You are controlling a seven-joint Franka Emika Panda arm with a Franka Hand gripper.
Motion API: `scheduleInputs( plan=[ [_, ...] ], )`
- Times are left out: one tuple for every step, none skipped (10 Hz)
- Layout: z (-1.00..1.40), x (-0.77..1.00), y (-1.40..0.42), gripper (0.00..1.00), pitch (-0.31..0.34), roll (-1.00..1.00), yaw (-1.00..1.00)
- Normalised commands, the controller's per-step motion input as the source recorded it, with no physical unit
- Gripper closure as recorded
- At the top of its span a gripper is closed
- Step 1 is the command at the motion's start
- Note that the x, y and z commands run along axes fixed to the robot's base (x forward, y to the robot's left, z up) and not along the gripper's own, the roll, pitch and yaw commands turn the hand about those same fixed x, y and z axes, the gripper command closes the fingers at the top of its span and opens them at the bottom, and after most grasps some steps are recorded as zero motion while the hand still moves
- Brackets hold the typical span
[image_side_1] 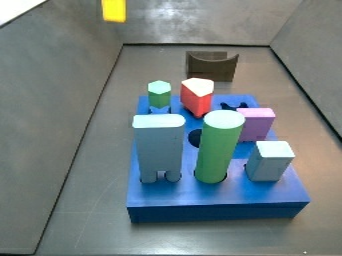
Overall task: Pick up the arch object. Move up. Rotate the arch object. Move to above the board. Insert the arch object.
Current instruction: Move to above the board.
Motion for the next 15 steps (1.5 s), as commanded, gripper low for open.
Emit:
scheduleInputs(
  plan=[
    [0.55, -0.01, 0.02, 1.0, 0.064, 0.05, 0.0],
    [0.36, 0.0, 0.02, 1.0, 0.071, 0.06, 0.01],
    [0.28, 0.0, 0.01, 1.0, 0.072, 0.06, 0.01],
    [0.37, 0.46, -1.0, 1.0, -0.07, 0.22, -0.17],
    [0.34, 0.46, -1.0, 1.0, -0.056, 0.22, -0.14],
    [0.34, 0.47, -1.0, 1.0, -0.01, 0.15, -0.07],
    [0.35, 0.48, -1.0, 1.0, 0.044, 0.02, -0.04],
    [0.35, 0.48, -1.0, 1.0, 0.086, 0.0, -0.02],
    [0.35, 0.49, -1.0, 1.0, 0.116, 0.02, 0.0],
    [0.35, 0.51, -1.0, 1.0, 0.136, -0.02, 0.0],
    [0.35, 0.52, -1.0, 1.0, 0.133, 0.0, 0.0],
    [0.35, 0.52, -1.0, 1.0, 0.13, -0.01, 0.0],
    [0.35, 0.54, -1.0, 1.0, 0.124, 0.0, 0.01],
    [0.35, 0.55, -1.0, 1.0, 0.12, -0.01, 0.01],
    [0.31, 0.52, -0.88, 1.0, 0.129, 0.03, 0.01]
  ],
)
